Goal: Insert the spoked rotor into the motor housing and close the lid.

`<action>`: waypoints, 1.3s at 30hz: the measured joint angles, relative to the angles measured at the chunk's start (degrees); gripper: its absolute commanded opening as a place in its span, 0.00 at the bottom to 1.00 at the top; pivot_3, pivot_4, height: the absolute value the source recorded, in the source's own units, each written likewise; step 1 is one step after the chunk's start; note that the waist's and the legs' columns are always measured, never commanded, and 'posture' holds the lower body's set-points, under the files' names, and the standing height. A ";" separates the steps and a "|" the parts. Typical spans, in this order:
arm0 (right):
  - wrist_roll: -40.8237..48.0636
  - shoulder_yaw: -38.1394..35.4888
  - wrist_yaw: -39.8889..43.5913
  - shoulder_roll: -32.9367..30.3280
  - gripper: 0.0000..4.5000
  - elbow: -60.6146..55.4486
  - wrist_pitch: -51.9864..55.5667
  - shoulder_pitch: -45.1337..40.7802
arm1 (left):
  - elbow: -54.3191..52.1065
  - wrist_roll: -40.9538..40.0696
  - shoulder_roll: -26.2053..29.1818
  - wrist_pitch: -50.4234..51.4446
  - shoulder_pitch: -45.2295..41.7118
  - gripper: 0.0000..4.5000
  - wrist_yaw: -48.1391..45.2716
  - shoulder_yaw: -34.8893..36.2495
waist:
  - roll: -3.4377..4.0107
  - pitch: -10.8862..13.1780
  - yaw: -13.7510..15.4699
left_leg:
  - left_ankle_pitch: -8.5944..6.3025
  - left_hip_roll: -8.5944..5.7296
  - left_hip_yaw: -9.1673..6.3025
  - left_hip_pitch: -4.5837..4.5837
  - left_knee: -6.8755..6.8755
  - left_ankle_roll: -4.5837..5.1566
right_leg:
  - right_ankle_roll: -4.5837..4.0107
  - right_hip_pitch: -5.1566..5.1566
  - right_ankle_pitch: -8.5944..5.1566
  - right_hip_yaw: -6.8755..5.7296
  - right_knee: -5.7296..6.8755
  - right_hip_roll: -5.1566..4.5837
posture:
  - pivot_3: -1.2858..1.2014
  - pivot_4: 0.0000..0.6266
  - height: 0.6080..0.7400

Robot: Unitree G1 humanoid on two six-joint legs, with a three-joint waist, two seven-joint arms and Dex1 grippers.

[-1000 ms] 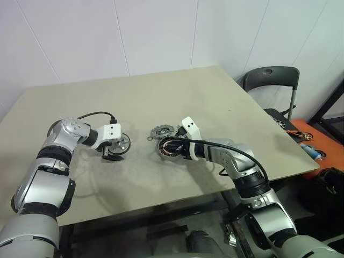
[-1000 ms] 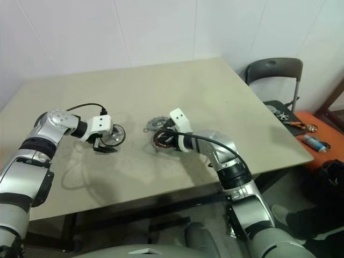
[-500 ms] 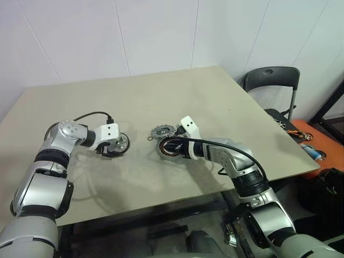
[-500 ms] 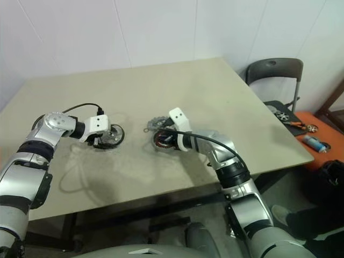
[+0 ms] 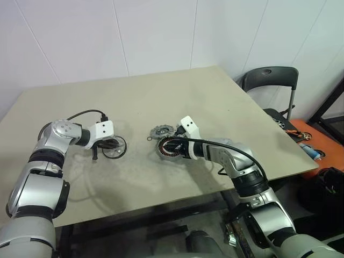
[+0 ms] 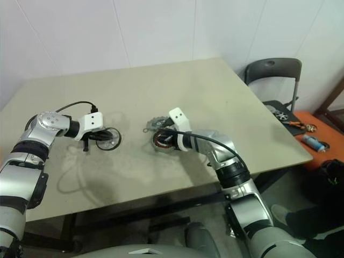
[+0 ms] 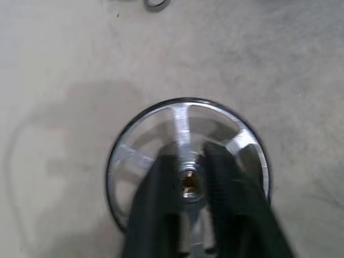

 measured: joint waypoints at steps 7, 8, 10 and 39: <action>-0.48 0.13 -0.28 0.15 0.29 0.00 0.00 0.03 | -1.02 -1.49 1.64 0.70 0.98 0.01 -4.65 1.16 | 0.00 0.00 -1.04 | -0.01 0.00 -0.01 0.00 0.04 0.02 | 0.00 0.01 0.00 0.00 0.03 0.00 | 0.52 0.00 1.00; -0.54 0.12 -0.28 0.14 0.29 0.00 0.00 0.03 | -1.30 -1.79 1.86 1.22 1.26 0.01 -5.66 1.27 | 0.00 0.00 -1.17 | -0.01 0.00 -0.01 0.00 0.07 0.03 | 0.00 0.01 0.00 0.00 0.05 0.00 | 0.52 0.00 1.00; -0.83 0.13 -0.28 0.16 0.29 0.00 0.00 0.03 | -2.15 -2.08 2.35 1.43 2.12 0.01 -7.29 1.27 | 0.00 0.00 -1.23 | -0.02 0.00 -0.01 0.00 0.11 0.03 | 0.00 0.01 0.00 0.00 0.08 0.01 | 0.52 0.00 1.00; -0.02 2.36 4.20 1.30 0.29 -0.74 0.41 0.05 | -22.31 -21.61 0.45 25.71 3.09 0.01 -15.30 13.56 | -0.12 -0.04 -1.04 | -0.04 -0.01 -0.09 -0.04 0.43 0.07 | 0.04 0.17 0.01 -0.06 0.11 -0.02 | 0.52 0.00 1.00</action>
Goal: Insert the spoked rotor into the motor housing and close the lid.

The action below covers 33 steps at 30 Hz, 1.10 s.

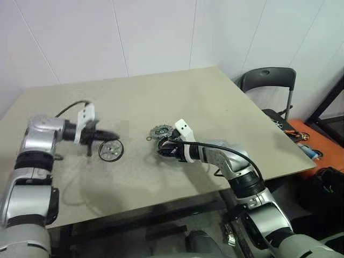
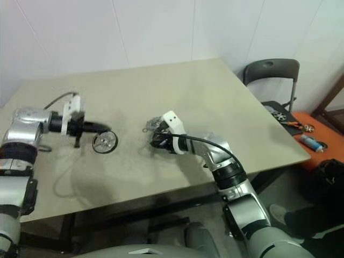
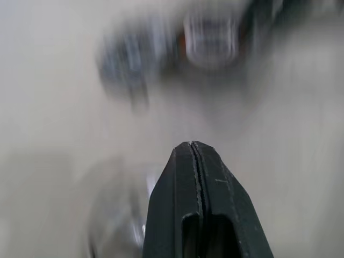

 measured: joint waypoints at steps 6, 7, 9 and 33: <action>-0.02 -0.11 -0.51 -0.32 0.29 0.08 0.02 0.14 | -3.80 2.42 -4.82 -1.93 2.06 0.01 4.95 -3.65 | 0.09 0.00 -0.49 | -0.04 0.02 0.00 0.19 -0.08 0.07 | -0.02 0.06 0.00 0.03 0.05 0.06 | 0.52 0.00 1.00; -0.09 -0.12 -0.82 -0.29 0.29 0.13 0.02 0.14 | -3.44 4.03 -5.04 -2.12 3.26 0.01 4.45 -5.85 | 0.09 0.00 -0.49 | -0.04 0.02 0.00 0.18 -0.07 0.07 | -0.02 0.06 0.00 0.03 0.05 0.06 | 0.52 0.00 1.00; -0.18 -0.19 -1.29 -0.22 0.29 0.13 0.03 0.14 | -2.08 6.90 -5.03 -3.31 5.30 0.01 3.04 -9.76 | 0.08 0.00 -0.42 | -0.04 0.01 0.01 0.13 -0.05 0.07 | -0.02 0.06 0.00 0.03 0.04 0.05 | 0.52 0.00 1.00; -0.19 -1.03 -4.46 0.67 0.29 -0.08 0.39 1.43 | 16.22 14.65 -14.71 -14.85 1.69 0.43 25.03 -10.13 | 0.03 -0.01 1.52 | -0.04 -0.02 0.00 0.07 0.00 0.07 | 0.02 0.10 0.04 0.01 -0.10 0.02 | 0.52 0.00 1.00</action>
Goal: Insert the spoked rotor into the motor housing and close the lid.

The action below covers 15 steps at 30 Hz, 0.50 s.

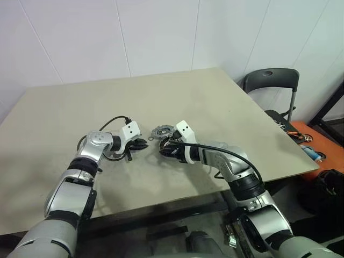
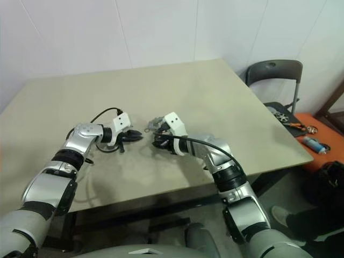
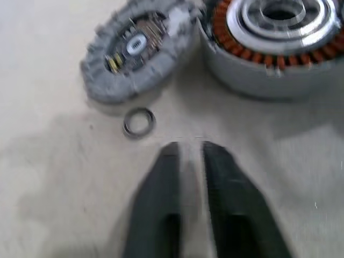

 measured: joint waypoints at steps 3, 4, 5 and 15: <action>-0.05 0.00 -0.22 0.02 0.29 0.09 -0.13 0.00 | 0.35 1.15 0.21 -1.08 0.02 0.66 3.69 0.02 | 0.00 0.00 0.07 | 0.00 0.00 0.00 0.01 0.00 0.00 | 0.00 0.00 0.00 0.00 0.00 -0.01 | 0.52 0.00 1.00; -0.06 0.00 -0.28 0.05 0.29 0.11 -0.19 0.00 | 0.85 1.88 0.22 -1.43 0.03 0.73 5.97 0.02 | 0.00 0.00 0.08 | 0.00 0.00 0.00 0.01 0.00 0.00 | 0.00 0.01 0.00 0.00 0.00 -0.01 | 0.52 0.00 1.00; -0.08 -0.01 -0.33 0.07 0.29 0.14 -0.25 0.00 | 1.42 2.30 0.21 -1.94 0.02 0.73 7.60 0.02 | 0.00 0.00 0.09 | 0.00 0.00 -0.01 0.01 0.00 0.00 | 0.01 0.00 0.00 0.00 0.00 -0.01 | 0.52 0.00 1.00; -0.12 -0.02 -0.65 0.15 0.29 0.21 -0.53 0.02 | 3.35 2.93 -1.36 -3.00 0.01 0.73 11.28 0.39 | 0.00 0.00 0.23 | 0.00 -0.01 0.00 0.08 0.02 0.00 | 0.01 0.12 0.00 -0.01 -0.01 -0.02 | 0.52 0.00 1.00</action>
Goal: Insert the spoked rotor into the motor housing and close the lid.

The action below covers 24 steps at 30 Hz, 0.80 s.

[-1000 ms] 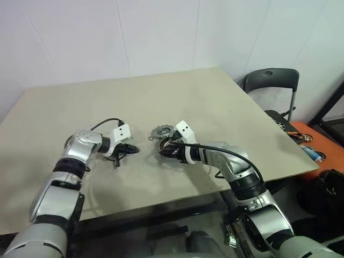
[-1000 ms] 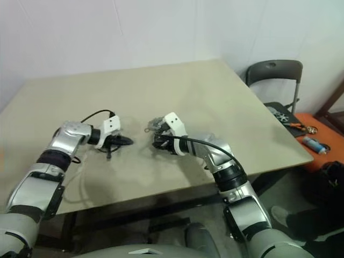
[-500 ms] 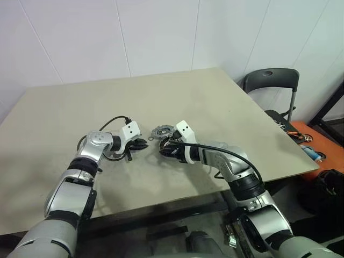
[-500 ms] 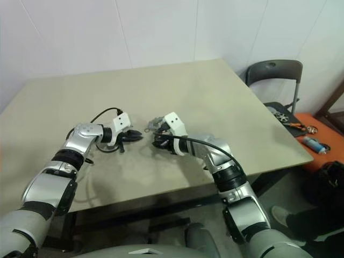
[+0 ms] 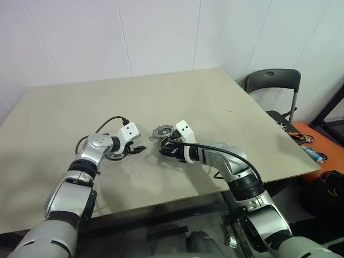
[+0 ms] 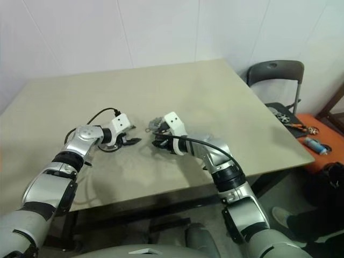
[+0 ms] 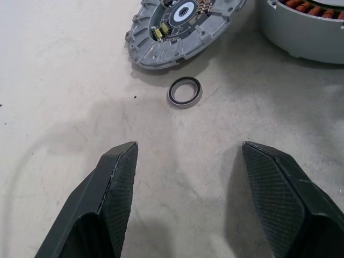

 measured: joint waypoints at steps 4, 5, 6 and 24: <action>0.02 0.00 -0.06 0.00 0.29 -0.04 0.00 0.79 | 0.80 -0.43 -2.56 0.12 -0.02 0.73 2.11 1.07 | -0.01 -0.01 0.11 | 0.00 -0.02 0.00 0.06 0.01 0.00 | 0.03 0.11 0.01 0.00 -0.06 -0.02 | 0.52 0.00 1.00; 0.02 0.00 -0.07 0.00 0.29 -0.04 0.01 1.06 | 0.97 -0.48 -3.13 0.14 -0.04 0.73 2.76 1.37 | -0.01 -0.01 0.08 | 0.00 -0.02 0.00 0.05 0.01 0.00 | 0.03 0.10 0.01 0.00 -0.07 -0.02 | 0.52 0.00 1.00; 0.01 0.00 -0.12 0.00 0.29 -0.04 0.03 1.22 | 1.28 -0.50 -3.67 0.16 -0.14 0.73 3.46 1.67 | -0.01 -0.01 0.02 | 0.00 -0.02 0.00 0.05 0.01 0.00 | 0.03 0.10 0.01 0.00 -0.06 -0.02 | 0.52 0.00 1.00; 0.05 -0.06 -1.30 0.07 0.29 -0.53 0.40 2.05 | 5.70 -0.04 -6.49 2.22 -2.58 0.73 13.57 2.41 | -0.01 -0.01 -0.04 | 0.00 -0.02 -0.01 0.15 0.00 0.00 | 0.06 0.17 0.02 0.00 -0.04 -0.01 | 0.52 0.00 1.00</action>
